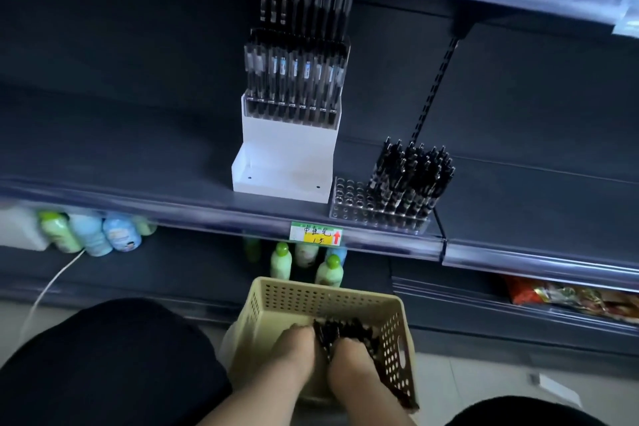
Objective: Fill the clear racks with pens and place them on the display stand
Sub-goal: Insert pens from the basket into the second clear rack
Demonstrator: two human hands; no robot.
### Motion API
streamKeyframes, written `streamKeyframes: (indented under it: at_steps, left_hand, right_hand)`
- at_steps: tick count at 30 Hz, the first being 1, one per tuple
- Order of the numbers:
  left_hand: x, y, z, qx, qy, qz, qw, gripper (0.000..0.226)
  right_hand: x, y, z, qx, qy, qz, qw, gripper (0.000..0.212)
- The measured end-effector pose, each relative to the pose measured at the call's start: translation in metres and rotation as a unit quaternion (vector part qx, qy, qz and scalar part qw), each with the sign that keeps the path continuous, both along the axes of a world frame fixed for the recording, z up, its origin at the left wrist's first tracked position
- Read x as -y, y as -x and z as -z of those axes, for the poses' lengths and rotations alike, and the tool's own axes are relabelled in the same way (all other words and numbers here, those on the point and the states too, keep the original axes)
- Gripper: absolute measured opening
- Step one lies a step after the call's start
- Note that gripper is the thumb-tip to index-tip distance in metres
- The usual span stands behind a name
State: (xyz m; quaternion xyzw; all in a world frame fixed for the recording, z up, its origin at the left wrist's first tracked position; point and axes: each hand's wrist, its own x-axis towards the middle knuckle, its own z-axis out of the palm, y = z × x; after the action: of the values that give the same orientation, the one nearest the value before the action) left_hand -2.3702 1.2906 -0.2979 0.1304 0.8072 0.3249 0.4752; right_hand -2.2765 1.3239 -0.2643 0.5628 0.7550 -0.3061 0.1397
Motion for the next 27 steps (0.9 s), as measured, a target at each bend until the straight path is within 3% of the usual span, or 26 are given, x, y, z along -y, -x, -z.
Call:
streamKeyframes:
  at_steps: [7,12,17,21,27]
  left_hand:
    - [-0.017,-0.014,0.034,0.098,-0.008,-0.119,0.988,0.034]
    - [-0.03,-0.013,0.051,0.046,0.017,-0.051,0.997,0.023]
    - [-0.044,-0.01,0.061,0.093,0.002,-0.035,0.995,0.013]
    - [-0.038,-0.004,0.068,0.047,0.042,-0.016,0.998,0.026]
    - [-0.028,0.0,0.057,0.022,0.027,-0.012,0.999,0.023]
  right_hand:
    - [-0.014,0.007,0.035,-0.018,0.018,0.08,0.996,0.035]
    - [-0.026,0.014,0.056,-0.021,0.036,0.135,0.99,0.033]
    - [-0.04,0.021,0.063,-0.022,0.062,0.137,0.988,0.029]
    - [-0.038,0.025,0.067,-0.011,0.053,0.126,0.991,0.031]
    - [-0.029,0.023,0.06,-0.033,0.036,0.122,0.991,0.028]
